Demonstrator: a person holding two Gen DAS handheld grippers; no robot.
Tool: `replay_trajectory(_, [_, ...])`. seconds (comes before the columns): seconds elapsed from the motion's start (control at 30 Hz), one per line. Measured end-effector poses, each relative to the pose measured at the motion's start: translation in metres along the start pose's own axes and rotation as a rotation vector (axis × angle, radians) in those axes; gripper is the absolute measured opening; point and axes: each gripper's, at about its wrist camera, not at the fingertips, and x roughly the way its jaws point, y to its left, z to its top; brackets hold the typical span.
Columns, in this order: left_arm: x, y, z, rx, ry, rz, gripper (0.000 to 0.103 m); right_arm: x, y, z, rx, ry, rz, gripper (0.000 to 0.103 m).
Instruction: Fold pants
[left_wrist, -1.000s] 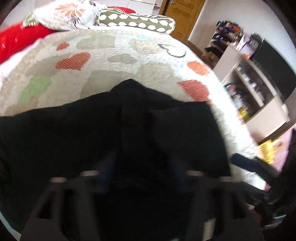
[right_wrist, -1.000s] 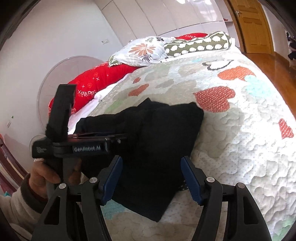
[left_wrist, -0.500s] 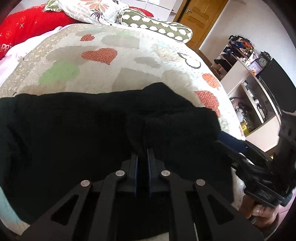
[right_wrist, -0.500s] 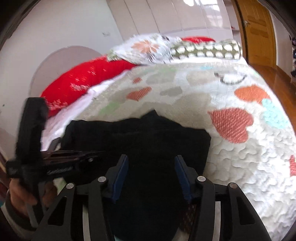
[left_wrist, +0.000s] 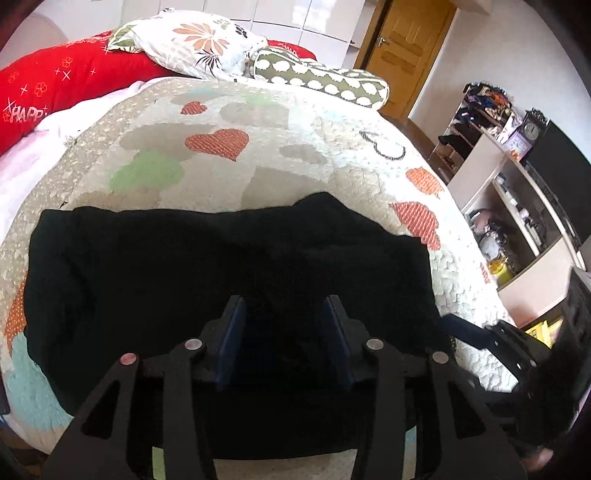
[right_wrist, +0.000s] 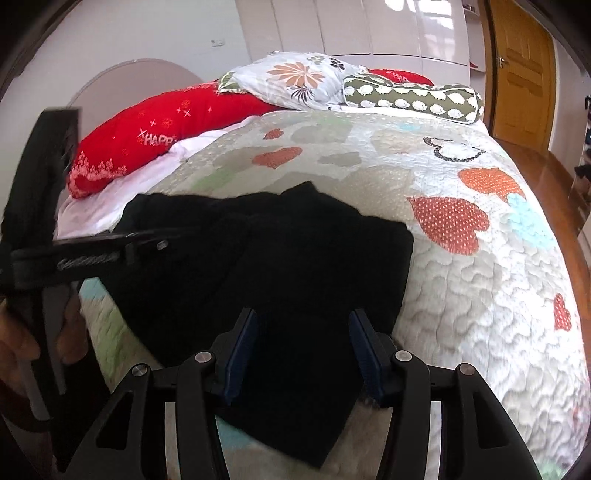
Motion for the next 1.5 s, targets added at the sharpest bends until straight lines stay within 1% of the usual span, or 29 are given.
replay_trajectory(0.07, [0.007,-0.003,-0.003,-0.003,0.017,0.003,0.043,-0.001,0.001,-0.007,0.001,0.008,-0.004,0.054])
replay_trajectory(0.17, [0.017,-0.004,-0.011,0.002,0.021,0.051,0.044,0.005,0.004,-0.017,-0.01,0.032,-0.024,0.054])
replay_trajectory(0.27, [0.021,-0.001,-0.015,-0.013,0.013,0.05,0.048,0.011,0.006,-0.023,-0.014,0.034,-0.037,0.054])
replay_trajectory(0.4, [0.019,-0.002,-0.016,-0.008,0.007,0.054,0.048,0.006,0.004,-0.015,-0.012,0.055,-0.022,0.054])
replay_trajectory(0.57, [0.012,0.002,-0.015,-0.018,-0.002,0.053,0.049,-0.003,0.002,0.002,-0.009,0.022,-0.013,0.058])
replay_trajectory(0.73, [0.005,0.008,-0.016,-0.027,-0.009,0.056,0.049,0.002,0.006,0.017,-0.007,0.013,0.0,0.058])
replay_trajectory(0.8, [0.003,0.011,-0.016,-0.031,-0.013,0.058,0.049,0.005,0.007,0.023,0.0,0.009,0.014,0.058])
replay_trajectory(0.97, [-0.001,0.016,-0.015,-0.039,-0.022,0.065,0.049,0.019,0.016,0.036,-0.012,0.008,0.017,0.058])
replay_trajectory(1.2, [0.003,0.025,-0.016,-0.059,-0.01,0.064,0.049,0.047,0.025,0.047,-0.024,0.044,0.015,0.058])
replay_trajectory(1.33, [0.005,0.027,-0.017,-0.069,-0.009,0.064,0.053,0.059,0.027,0.049,-0.018,0.054,0.013,0.059])
replay_trajectory(1.5, [0.009,0.03,-0.018,-0.081,-0.008,0.062,0.055,0.07,0.022,0.05,0.005,0.067,0.031,0.064])
